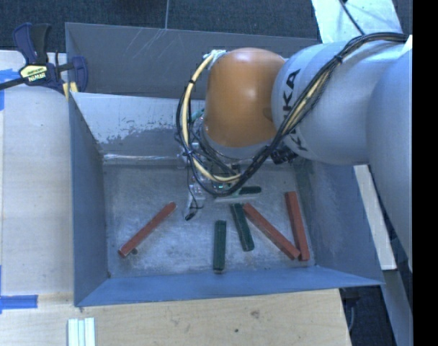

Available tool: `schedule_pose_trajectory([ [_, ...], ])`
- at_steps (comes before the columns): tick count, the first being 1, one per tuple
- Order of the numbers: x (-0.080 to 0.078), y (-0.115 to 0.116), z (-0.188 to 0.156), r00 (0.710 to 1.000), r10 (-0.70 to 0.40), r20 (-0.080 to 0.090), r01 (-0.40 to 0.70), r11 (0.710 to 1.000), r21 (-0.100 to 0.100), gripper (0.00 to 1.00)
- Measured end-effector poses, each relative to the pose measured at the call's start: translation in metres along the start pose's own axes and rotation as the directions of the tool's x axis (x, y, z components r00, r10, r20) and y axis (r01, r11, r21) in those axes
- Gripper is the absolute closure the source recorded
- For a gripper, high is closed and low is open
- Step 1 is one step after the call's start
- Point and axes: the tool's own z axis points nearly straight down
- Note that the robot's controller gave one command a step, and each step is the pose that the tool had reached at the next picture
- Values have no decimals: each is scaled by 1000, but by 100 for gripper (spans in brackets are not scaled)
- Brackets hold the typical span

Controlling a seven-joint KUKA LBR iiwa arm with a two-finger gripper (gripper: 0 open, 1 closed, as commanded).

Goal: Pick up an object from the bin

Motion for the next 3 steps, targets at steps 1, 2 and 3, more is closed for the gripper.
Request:
schedule_pose_trajectory([
  [1,12,28,91,971,-237,2,237,971,1,0],
  [2,10,28,88,972,-234,9,234,972,0,100],
  [3,23,26,-112,971,-240,18,240,971,1,100],
])
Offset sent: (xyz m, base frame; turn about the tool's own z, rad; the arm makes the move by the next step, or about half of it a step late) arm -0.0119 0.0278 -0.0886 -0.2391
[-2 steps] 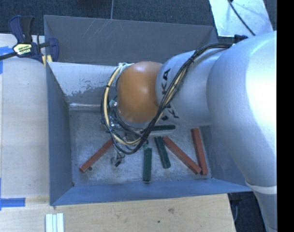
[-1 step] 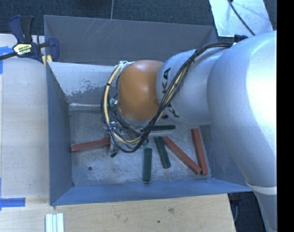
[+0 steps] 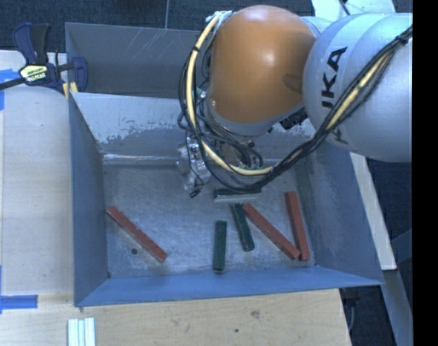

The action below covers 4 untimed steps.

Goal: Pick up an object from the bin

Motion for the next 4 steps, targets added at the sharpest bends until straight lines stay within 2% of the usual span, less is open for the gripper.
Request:
schedule_pose_trajectory([
  [1,49,-4,73,1000,7,-20,-7,1000,0,100],
  [2,45,-4,69,1000,9,-10,-9,1000,0,0],
  [3,54,76,157,993,-115,-18,115,993,-4,0],
  [4,-11,11,203,975,-220,-8,220,976,0,0],
])
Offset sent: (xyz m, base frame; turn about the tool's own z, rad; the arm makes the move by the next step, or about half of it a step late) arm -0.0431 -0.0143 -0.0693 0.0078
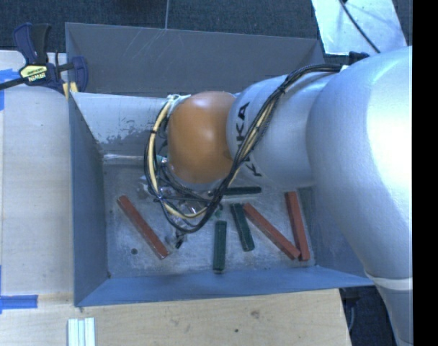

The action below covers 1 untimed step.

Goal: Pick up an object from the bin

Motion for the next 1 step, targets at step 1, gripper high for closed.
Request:
schedule_pose_trajectory([
  [1,32,-139,-67,991,-134,2,134,991,4,0],
])
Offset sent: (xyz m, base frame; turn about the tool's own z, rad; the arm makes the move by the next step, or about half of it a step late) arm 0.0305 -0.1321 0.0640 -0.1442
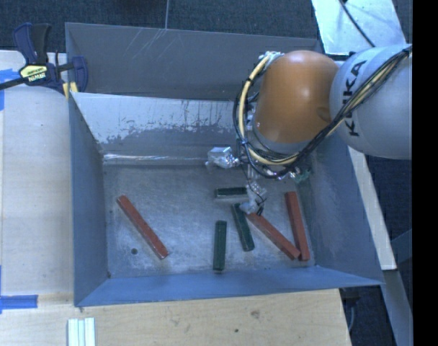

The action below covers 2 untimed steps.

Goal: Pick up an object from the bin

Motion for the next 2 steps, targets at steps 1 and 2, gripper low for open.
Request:
schedule_pose_trajectory([
  [1,28,-87,66,963,-269,-2,269,963,-5,0],
  [2,26,-85,65,963,-269,1,269,963,-6,100],
])
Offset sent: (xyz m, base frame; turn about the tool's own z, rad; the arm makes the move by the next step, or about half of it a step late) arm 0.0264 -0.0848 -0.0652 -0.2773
